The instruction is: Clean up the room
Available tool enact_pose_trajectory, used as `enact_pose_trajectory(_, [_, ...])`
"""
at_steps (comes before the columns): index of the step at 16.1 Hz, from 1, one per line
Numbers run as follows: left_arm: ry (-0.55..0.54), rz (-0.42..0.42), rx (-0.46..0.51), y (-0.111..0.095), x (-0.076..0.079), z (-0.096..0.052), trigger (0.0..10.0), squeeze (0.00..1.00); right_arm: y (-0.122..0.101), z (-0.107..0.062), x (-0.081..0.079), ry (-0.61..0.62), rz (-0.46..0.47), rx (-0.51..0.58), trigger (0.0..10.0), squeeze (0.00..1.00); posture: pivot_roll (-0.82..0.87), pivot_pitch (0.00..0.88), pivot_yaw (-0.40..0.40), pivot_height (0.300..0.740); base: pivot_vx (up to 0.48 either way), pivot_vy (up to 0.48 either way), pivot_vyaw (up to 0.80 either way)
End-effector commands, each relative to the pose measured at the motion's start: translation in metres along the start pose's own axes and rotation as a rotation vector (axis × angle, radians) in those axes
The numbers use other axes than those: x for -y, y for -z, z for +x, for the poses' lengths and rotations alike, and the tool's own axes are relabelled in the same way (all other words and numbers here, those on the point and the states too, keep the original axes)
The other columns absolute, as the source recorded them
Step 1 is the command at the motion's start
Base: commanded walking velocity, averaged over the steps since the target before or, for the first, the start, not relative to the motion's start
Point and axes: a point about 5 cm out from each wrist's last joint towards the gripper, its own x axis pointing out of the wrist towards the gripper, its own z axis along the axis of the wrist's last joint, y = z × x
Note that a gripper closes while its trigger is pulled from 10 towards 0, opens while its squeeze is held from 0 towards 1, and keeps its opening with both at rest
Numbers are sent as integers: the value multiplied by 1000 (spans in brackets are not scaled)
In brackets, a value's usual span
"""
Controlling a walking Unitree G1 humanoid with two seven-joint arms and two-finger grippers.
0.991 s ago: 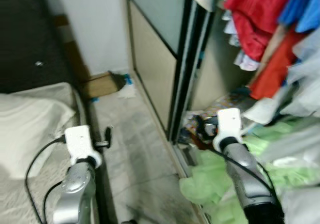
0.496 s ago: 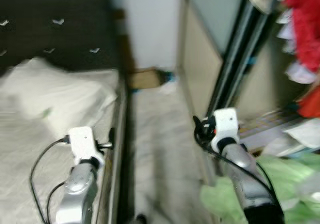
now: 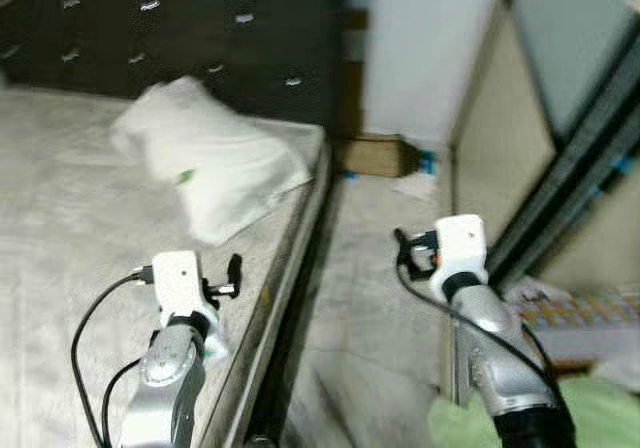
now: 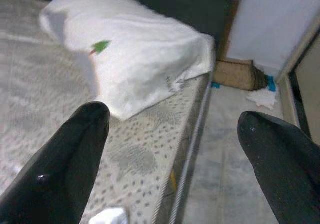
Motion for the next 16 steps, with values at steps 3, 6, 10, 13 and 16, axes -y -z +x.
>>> enact_pose_trajectory(3, [-58,27,-5,1,-11,2,10000,0,-4,2,-7,-13,24,26,10000,0,59,88,4,740,0,0,800])
enact_pose_trajectory(6, [-46,14,23,-6,-10,8,10000,0,-10,7,-8,-17,28,48,10000,0,70,87,-2,740,0,0,800])
enact_pose_trajectory(10, [-39,-13,10,-3,-5,3,10000,0,-10,7,-13,-43,43,53,10000,0,73,97,-6,740,0,0,795])
enact_pose_trajectory(13, [-21,-26,18,-2,-2,3,10000,0,-10,7,-16,-50,48,58,10000,0,69,101,-7,740,0,0,788])
enact_pose_trajectory(16, [-9,-15,25,-3,-1,4,10000,0,-12,7,-18,-61,50,70,10000,0,64,99,-6,740,0,0,788])
